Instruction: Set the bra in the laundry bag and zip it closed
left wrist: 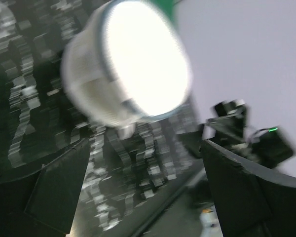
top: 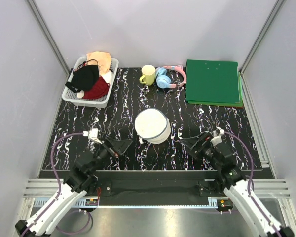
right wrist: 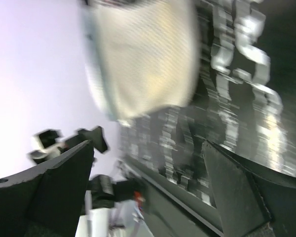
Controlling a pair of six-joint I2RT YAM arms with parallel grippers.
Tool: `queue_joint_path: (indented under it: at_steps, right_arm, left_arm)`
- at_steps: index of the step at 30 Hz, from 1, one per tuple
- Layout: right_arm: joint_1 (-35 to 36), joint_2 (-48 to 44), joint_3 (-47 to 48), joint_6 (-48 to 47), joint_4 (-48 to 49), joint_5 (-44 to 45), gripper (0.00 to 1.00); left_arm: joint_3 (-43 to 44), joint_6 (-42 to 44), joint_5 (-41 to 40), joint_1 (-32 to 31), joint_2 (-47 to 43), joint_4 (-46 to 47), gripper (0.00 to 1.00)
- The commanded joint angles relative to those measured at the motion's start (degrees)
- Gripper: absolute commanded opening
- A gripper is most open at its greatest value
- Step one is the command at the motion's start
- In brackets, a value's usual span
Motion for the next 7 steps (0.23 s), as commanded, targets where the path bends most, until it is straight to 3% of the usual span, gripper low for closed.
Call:
queue_joint_path:
  at_steps: [1, 3, 7]
  right_arm:
    - [0.26, -11.31, -1.87, 5.84, -6.44, 4.60, 1.00]
    - [0.35, -14.75, -1.87, 5.49, -12.76, 5.74, 1.00]
    - [0.26, -15.28, -1.87, 2.68, -15.26, 3.47, 1.00]
  left_arm:
    - [-10.85, -7.61, 2.79, -0.21, -9.82, 13.68, 0.99]
    - [-10.77, -6.57, 3.65, -0.21, -11.85, 11.29, 0.99]
    - [-10.94, -6.30, 6.90, -0.21, -8.27, 15.57, 0.99]
